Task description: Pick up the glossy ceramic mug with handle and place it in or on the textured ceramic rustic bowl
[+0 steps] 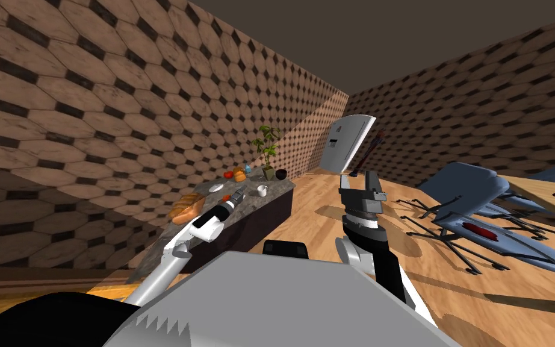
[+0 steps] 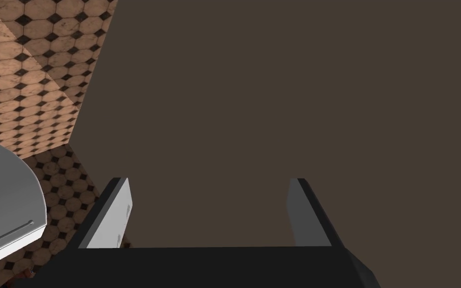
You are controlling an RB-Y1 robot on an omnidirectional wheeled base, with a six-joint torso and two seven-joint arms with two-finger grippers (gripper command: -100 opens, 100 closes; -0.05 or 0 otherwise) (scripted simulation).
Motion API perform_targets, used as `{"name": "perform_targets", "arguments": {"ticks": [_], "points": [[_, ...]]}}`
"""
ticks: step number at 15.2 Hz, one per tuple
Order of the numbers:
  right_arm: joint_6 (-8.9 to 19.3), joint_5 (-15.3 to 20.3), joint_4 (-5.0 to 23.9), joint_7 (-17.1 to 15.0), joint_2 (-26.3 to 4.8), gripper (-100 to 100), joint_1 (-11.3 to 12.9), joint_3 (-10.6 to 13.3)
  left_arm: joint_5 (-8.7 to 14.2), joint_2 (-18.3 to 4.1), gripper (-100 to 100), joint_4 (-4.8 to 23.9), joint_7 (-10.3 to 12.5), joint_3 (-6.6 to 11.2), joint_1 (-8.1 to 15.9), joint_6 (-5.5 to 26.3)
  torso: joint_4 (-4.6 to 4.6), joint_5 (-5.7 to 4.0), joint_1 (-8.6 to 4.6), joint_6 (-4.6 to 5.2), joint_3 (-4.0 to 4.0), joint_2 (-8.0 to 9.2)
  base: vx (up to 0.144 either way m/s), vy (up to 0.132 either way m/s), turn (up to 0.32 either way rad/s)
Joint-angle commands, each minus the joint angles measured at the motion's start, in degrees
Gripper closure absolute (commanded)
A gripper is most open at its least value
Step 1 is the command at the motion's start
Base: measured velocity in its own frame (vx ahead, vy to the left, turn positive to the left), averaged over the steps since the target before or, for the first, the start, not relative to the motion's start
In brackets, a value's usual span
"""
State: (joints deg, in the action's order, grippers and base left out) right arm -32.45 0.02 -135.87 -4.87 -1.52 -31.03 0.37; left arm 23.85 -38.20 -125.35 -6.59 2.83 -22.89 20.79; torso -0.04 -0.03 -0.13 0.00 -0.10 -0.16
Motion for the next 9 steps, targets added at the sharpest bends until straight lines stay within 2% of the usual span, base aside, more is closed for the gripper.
{"name": "perform_targets", "arguments": {"ticks": [1,3,4,6,7,9], "points": [[0.0,0.0,0.0,0.0,0.0,0,0.0,0.0,2.4,-2.5,-100,0.3,-0.7,0.45,0.2,2.9,0.00,0.00,0.00,0.00,0.00,0.00,0.044,-0.031,-0.116],[0.0,0.0,0.0,0.0,0.0,0,0.0,0.0,2.4,-2.5,-100,0.3,-0.7,0.45,0.2,4.7,-0.01,-0.01,-0.02,0.02,-0.02,-0.04,0.042,-0.024,-0.092],[0.0,0.0,0.0,0.0,0.0,0,0.0,0.0,4.5,-4.6,-100,0.6,-1.4,0.80,0.5,6.5,0.00,0.00,0.01,0.00,-0.01,-0.01,0.039,-0.021,-0.113],[0.0,0.0,0.0,0.0,0.0,0,0.0,0.0,4.5,-4.6,-100,0.6,-1.4,0.80,0.5,8.1,0.00,0.00,0.01,0.01,-0.01,-0.01,0.038,-0.020,-0.081],[0.0,0.0,0.0,0.0,0.0,0,0.0,0.0,6.6,-6.7,-100,1.0,-2.1,1.15,0.7,9.6,0.00,0.01,0.02,0.00,0.00,0.00,0.044,-0.030,-0.110],[0.0,0.0,0.0,0.0,0.0,0,0.0,0.0,6.6,-6.7,-100,1.0,-2.1,1.15,0.7,11.5,0.00,-0.01,-0.03,0.02,-0.01,-0.03,0.043,-0.028,-0.079]]}}
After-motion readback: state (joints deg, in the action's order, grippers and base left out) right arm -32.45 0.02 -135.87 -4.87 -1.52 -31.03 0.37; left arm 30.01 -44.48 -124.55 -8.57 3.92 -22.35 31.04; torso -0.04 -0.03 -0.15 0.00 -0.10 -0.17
